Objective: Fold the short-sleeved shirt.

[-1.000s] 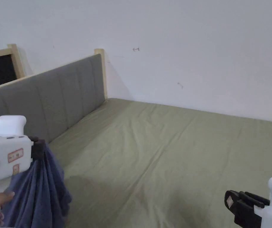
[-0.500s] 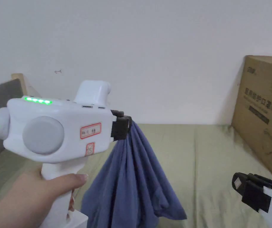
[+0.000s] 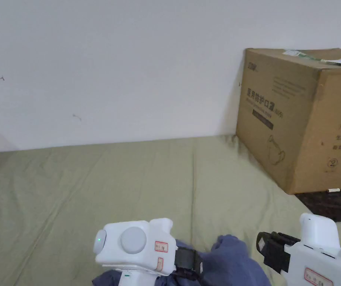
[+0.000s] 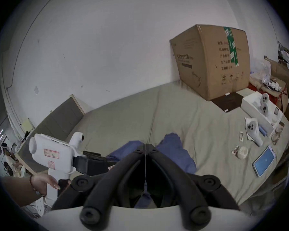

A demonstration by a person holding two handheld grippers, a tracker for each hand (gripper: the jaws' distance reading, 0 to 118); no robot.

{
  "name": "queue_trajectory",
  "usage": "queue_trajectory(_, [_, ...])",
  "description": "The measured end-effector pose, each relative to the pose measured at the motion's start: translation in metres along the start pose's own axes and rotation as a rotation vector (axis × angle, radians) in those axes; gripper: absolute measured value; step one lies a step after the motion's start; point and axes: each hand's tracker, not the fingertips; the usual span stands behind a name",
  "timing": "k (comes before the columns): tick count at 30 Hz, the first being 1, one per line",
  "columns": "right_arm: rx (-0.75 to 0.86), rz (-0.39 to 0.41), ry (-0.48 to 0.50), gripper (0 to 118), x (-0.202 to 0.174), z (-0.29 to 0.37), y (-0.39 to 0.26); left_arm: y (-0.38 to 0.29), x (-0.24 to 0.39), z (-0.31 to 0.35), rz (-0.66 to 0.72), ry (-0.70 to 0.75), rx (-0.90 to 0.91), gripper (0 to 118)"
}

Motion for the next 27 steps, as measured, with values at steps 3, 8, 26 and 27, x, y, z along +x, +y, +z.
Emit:
queue_trajectory(3, [-0.011,-0.004,0.002,0,0.001,-0.004,-0.003,-0.007,-0.011,0.012,0.042,0.016,0.06,90])
queue_trajectory(8, [0.004,0.007,-0.011,0,-0.001,-0.006,-0.002,-0.018,-0.011,0.093,-0.127,0.189,0.395,90])
queue_trajectory(26, [0.149,0.048,0.007,0,-0.015,-0.006,0.004,-0.057,-0.09,0.163,0.075,0.463,0.415,0])
queue_trajectory(27, [0.141,0.046,0.002,0,-0.015,-0.008,0.004,-0.045,-0.099,0.15,0.082,0.454,0.369,0])
